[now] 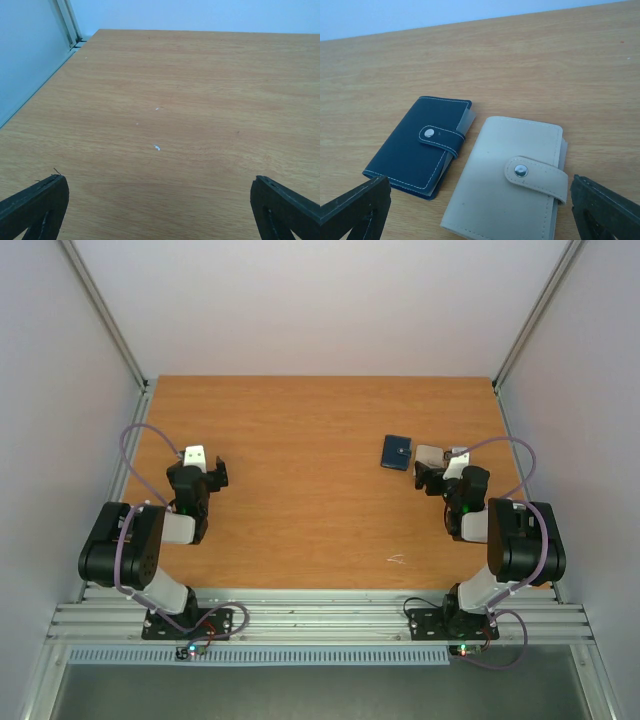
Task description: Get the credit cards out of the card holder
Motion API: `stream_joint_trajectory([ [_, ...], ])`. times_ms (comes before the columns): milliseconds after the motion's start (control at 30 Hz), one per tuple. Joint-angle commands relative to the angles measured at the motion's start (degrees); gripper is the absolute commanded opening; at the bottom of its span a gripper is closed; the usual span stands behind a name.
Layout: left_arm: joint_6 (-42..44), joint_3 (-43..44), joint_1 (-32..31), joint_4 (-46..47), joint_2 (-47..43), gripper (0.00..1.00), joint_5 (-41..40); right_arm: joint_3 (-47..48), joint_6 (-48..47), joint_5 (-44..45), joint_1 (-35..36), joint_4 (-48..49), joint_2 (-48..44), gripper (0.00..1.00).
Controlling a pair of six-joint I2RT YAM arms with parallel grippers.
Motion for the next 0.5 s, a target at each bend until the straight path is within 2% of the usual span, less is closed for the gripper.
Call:
stream_joint_trajectory([
  [0,0.31,0.76,0.32,4.87,0.15,0.99,-0.44,1.0,-0.97,0.62,0.32,1.27,-0.3,0.98],
  [267,0.52,0.84,0.27,3.72,-1.45,0.99,0.41,1.5,-1.2,1.68,0.68,0.06,-0.33,0.98],
  [367,0.84,1.63,0.23,-1.96,-6.46,0.99,2.5,0.63,-0.39,3.45,0.69,0.38,-2.32,0.98],
  [467,0.84,3.91,0.23,-10.11,-12.05,0.99,2.9,1.94,2.08,10.11,0.59,-8.88,-9.72,0.98],
])
